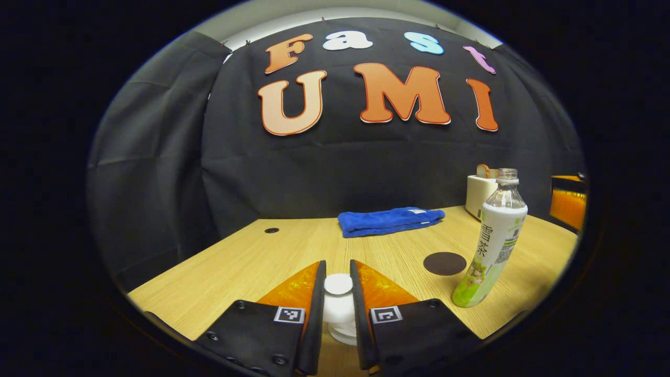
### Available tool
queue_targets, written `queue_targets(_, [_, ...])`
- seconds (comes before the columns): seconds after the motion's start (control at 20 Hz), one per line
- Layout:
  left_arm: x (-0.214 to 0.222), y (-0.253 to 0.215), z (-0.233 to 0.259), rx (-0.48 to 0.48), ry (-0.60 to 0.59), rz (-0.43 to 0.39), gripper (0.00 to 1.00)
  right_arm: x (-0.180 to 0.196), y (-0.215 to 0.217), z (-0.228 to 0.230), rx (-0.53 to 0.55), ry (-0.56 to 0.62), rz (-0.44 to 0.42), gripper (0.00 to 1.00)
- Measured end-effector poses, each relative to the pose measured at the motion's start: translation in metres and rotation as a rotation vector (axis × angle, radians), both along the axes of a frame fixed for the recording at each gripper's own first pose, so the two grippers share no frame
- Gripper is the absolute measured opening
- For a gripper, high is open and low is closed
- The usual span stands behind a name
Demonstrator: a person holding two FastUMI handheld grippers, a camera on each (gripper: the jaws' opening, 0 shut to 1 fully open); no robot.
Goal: Open the teacup lid with one hand, grasp the water bottle and pour water into the teacup with the other hand; after pouring, place the water bottle on the coaster and then close the teacup lid.
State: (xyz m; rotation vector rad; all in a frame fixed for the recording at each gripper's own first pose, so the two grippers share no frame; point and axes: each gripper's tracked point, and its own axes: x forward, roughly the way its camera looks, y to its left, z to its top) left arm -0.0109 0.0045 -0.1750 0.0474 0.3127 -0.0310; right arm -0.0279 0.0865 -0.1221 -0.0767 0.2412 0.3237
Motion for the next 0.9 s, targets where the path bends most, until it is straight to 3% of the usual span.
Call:
queue_targets(0.05, [0.001, 0.007, 0.002, 0.005, -0.006, 0.013, 0.28, 0.002, 0.006, -0.007, -0.008, 0.013, 0.011, 0.97])
queue_targets(0.2, [-0.003, 0.022, 0.011, 0.016, -0.025, 0.037, 0.32, 0.006, 0.02, -0.032, -0.025, 0.063, 0.027, 0.97])
queue_targets(0.3, [-0.007, 0.034, 0.012, 0.02, -0.032, 0.058, 0.28, 0.012, 0.022, -0.054, -0.045, 0.122, 0.009, 0.9])
queue_targets(0.45, [-0.012, 0.051, 0.008, 0.025, -0.032, 0.085, 0.31, 0.017, 0.031, -0.073, -0.028, 0.181, 0.005, 0.8])
queue_targets(0.6, [-0.015, 0.062, 0.001, 0.025, -0.023, 0.106, 0.31, 0.024, 0.041, -0.087, -0.019, 0.209, 0.009, 0.8])
queue_targets(0.75, [-0.018, 0.068, -0.006, 0.015, -0.013, 0.115, 0.31, 0.029, 0.044, -0.101, -0.025, 0.236, -0.008, 0.69])
queue_targets(0.9, [-0.023, 0.073, -0.013, 0.006, 0.0, 0.119, 0.31, 0.033, 0.047, -0.1, -0.003, 0.243, -0.02, 0.66])
